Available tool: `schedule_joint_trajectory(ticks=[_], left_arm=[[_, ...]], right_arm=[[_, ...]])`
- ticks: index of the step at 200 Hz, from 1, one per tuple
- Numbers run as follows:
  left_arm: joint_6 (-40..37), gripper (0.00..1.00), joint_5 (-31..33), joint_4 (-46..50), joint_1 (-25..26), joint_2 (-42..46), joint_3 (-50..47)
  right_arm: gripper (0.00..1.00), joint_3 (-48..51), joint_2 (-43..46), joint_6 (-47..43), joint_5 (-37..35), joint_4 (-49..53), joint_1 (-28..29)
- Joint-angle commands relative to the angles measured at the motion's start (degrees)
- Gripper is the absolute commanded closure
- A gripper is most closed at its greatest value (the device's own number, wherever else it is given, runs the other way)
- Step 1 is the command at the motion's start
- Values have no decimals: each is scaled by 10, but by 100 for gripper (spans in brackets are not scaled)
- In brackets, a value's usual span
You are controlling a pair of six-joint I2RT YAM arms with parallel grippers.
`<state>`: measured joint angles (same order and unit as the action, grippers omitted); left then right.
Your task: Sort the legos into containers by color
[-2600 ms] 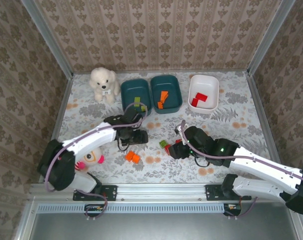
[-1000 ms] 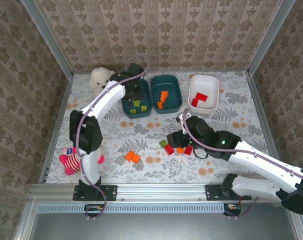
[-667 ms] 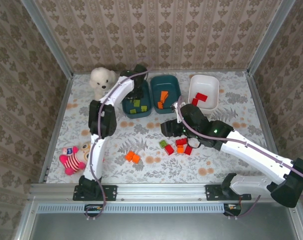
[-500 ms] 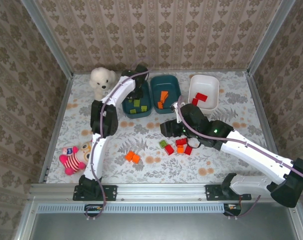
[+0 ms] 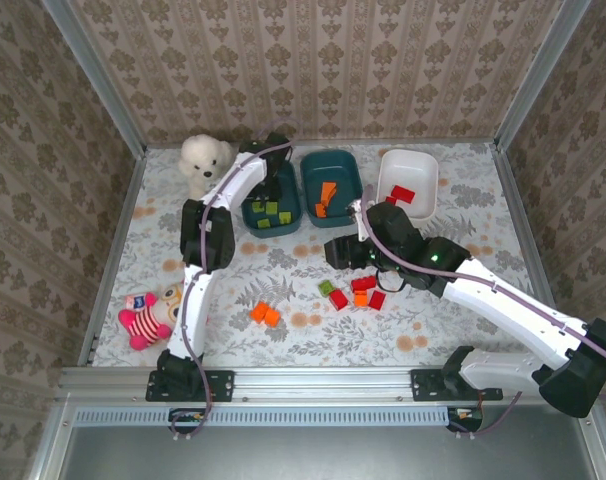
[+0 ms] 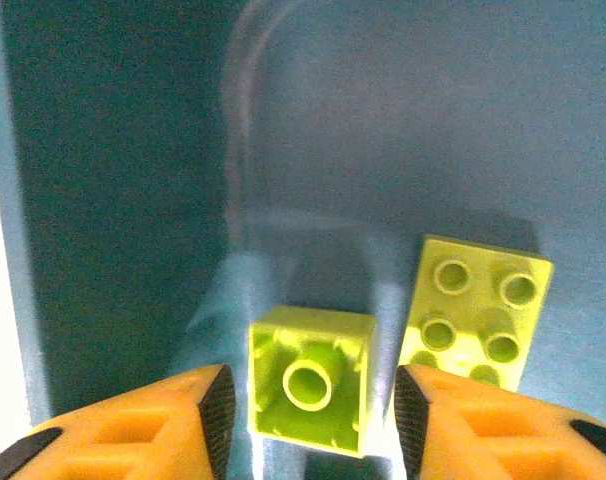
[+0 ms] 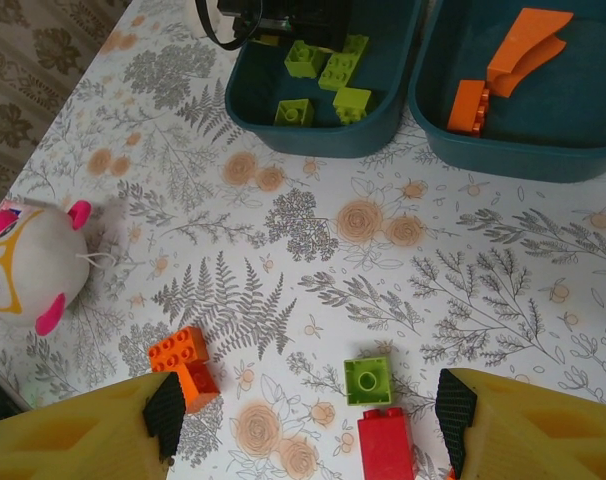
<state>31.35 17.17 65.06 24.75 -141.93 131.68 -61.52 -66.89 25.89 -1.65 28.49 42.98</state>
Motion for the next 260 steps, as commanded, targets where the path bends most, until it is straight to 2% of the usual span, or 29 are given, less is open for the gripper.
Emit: schedule_joint_trajectory(ticks=[1, 25, 59, 84, 104, 136, 163, 190, 198, 234, 260], left_arm=[[9, 47, -16, 24, -2, 5, 19], [-3, 41, -15, 17, 5, 25, 44], [8, 39, -26, 36, 7, 59, 97], [23, 37, -40, 26, 8, 124, 82], [24, 36, -56, -7, 10, 203, 33], [21, 32, -118, -119, 10, 369, -143], [12, 29, -199, -247, 10, 531, -370], [31, 28, -278, -322, 10, 684, -574], [40, 26, -294, -334, 30, 728, -627], [94, 22, -363, -351, 47, 882, -813], [128, 22, -351, -329, 60, 957, -879]], right_arm=[[29, -8, 14, -5, 10, 10, -5], [29, -9, 17, -11, 9, 12, -8], [29, -8, 20, -19, 9, 20, -9], [29, -5, 24, -26, 1, 45, -9], [30, -7, 25, -36, -16, 72, -9], [32, -23, -4, -43, -33, 147, -9], [32, -22, -63, -49, 15, 191, -2], [34, -15, -149, -71, 47, 193, 2], [34, -20, -173, -75, 51, 192, 4], [34, -59, -263, -87, 75, 180, 8], [34, -82, -330, -90, 77, 195, 11]])
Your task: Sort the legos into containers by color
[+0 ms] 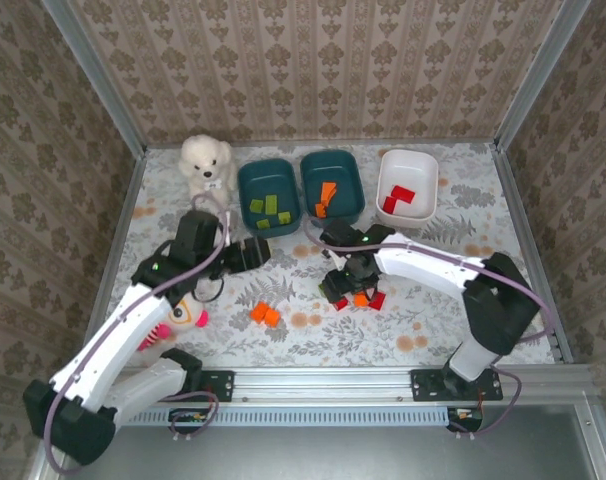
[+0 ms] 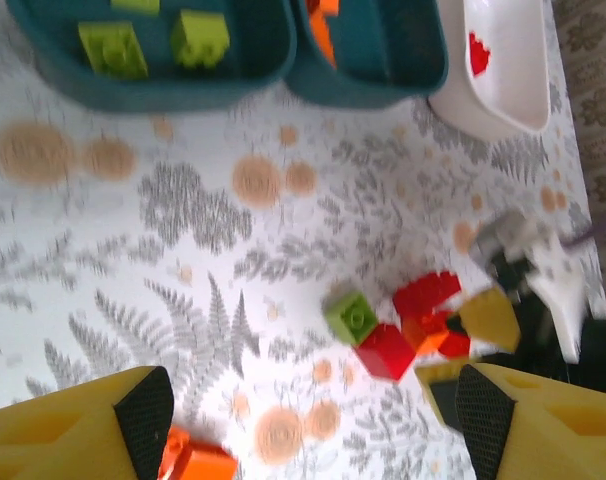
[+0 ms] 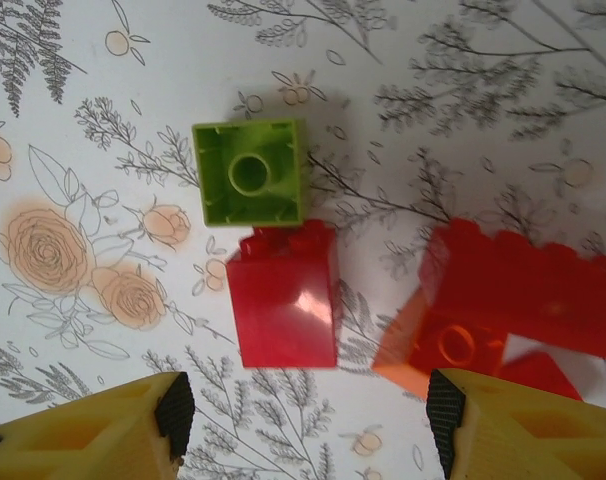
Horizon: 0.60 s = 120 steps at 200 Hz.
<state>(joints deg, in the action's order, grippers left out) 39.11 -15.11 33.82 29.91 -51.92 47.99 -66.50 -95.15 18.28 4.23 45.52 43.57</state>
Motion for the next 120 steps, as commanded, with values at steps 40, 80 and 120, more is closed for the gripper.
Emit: schedule_joint_trajectory(ticks=[40, 80, 120], left_arm=[[61, 22, -10, -7, 11, 90, -52], [54, 23, -10, -13, 15, 74, -40], [46, 23, -16, -21, 19, 57, -37]], right_arm=[[39, -41, -100, -15, 13, 29, 6], [53, -38, -115, -14, 21, 16, 8], [62, -49, -112, -7, 17, 21, 10]])
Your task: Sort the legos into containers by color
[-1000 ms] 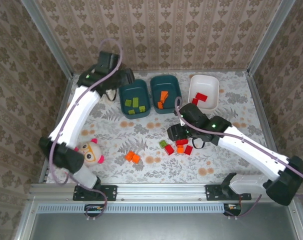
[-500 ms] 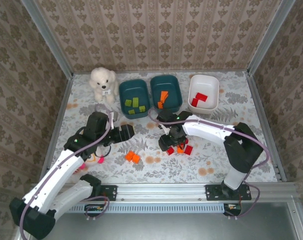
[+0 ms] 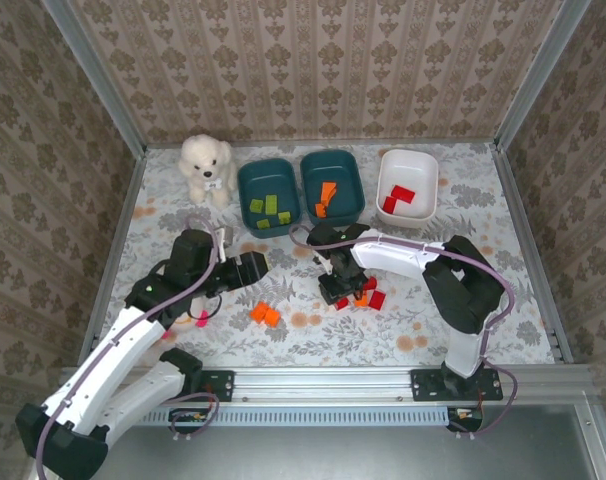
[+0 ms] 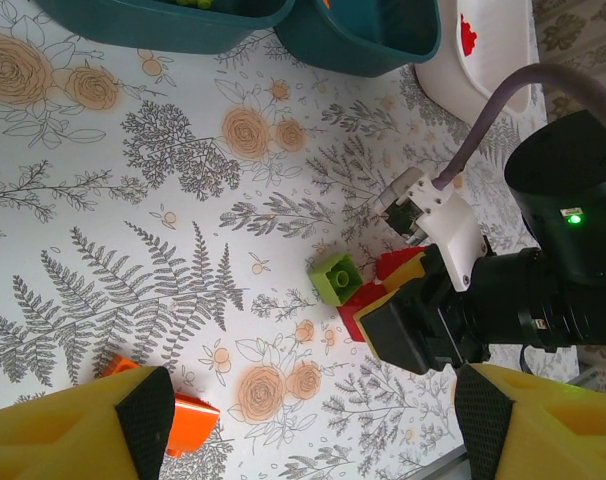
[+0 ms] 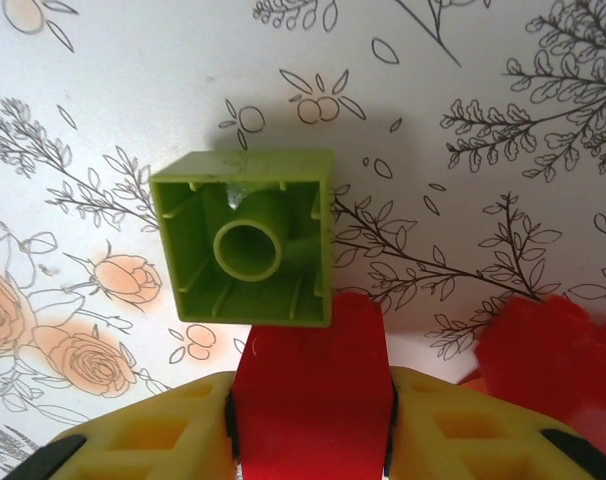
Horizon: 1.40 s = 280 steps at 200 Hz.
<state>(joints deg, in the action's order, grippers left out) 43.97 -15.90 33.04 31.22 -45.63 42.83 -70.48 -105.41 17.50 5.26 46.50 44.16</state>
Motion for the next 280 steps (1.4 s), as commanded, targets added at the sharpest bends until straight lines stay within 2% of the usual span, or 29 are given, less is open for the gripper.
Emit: schedule_joint_trajectory(ticks=[1, 15, 37, 77, 98, 131, 170, 196, 237, 280], left_arm=[[-2, 23, -8, -13, 6, -7, 14], [-3, 23, -11, -20, 8, -12, 14], [-5, 23, -12, -28, 11, -19, 16], [-30, 23, -13, -33, 35, -54, 44], [-46, 23, -17, -44, 59, -90, 63], [-54, 23, -20, -82, 96, -166, 105], [-64, 23, -35, -124, 114, -259, 173], [-73, 23, -42, -133, 115, -309, 225], [-78, 23, -43, -134, 110, -352, 277], [-77, 23, -36, -127, 107, -345, 270]], right_arm=[[62, -10, -8, 1, 7, 11, 5], [63, -10, -3, 5, 5, 14, 6], [69, -12, 16, 9, 0, 20, 7], [71, -53, 84, 18, -41, 69, 0], [73, -82, 127, 25, -59, 89, -38], [73, -139, 150, 13, -83, 84, -150], [74, -215, 69, 14, -109, 54, -292], [74, -278, -22, 25, -92, 51, -357], [74, -377, -150, 24, -83, 80, -391], [74, -416, -214, 32, -79, 95, -404]])
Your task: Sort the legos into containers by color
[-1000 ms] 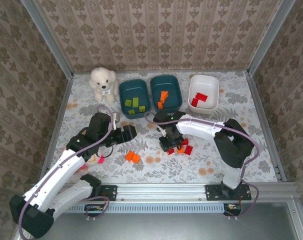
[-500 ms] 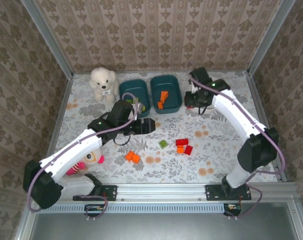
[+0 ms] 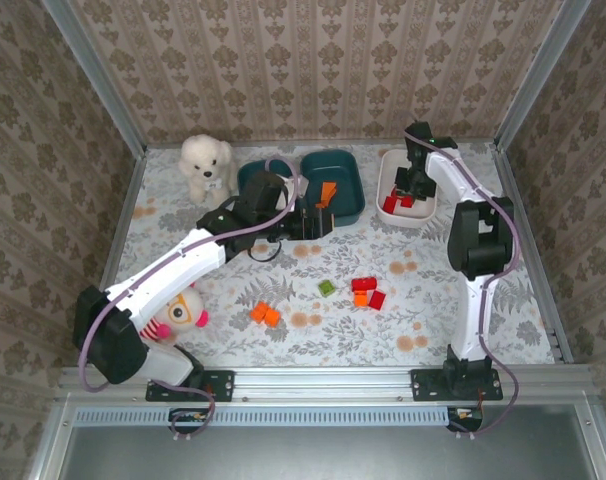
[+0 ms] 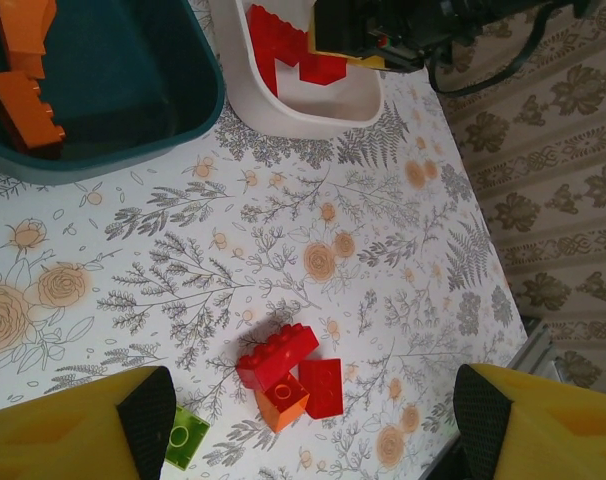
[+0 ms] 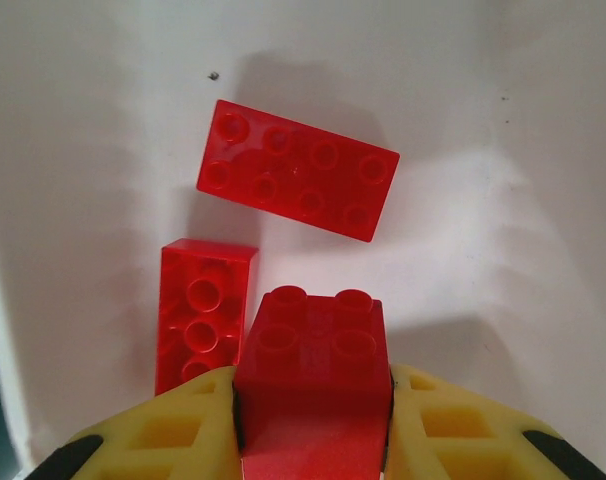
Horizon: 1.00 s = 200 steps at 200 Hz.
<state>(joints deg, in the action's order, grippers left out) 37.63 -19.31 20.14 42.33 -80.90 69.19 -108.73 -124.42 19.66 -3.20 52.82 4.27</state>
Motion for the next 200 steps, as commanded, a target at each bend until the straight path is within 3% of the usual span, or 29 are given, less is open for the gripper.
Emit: schedule_joint_trajectory(ticks=[1, 97, 152, 200], left_arm=[[-13, 23, -2, 2, -3, 9, 6], [-5, 23, 4, 2, -16, 20, -8], [-6, 23, 9, 15, -17, 28, -11], [-6, 23, 26, 32, -26, 50, -18]], right_arm=[[74, -35, -25, 10, 6, 33, -6], [72, -57, -76, 19, 25, 31, -19], [45, -97, -82, 8, 36, 41, -23], [42, -89, 0, 5, 42, 20, -11]])
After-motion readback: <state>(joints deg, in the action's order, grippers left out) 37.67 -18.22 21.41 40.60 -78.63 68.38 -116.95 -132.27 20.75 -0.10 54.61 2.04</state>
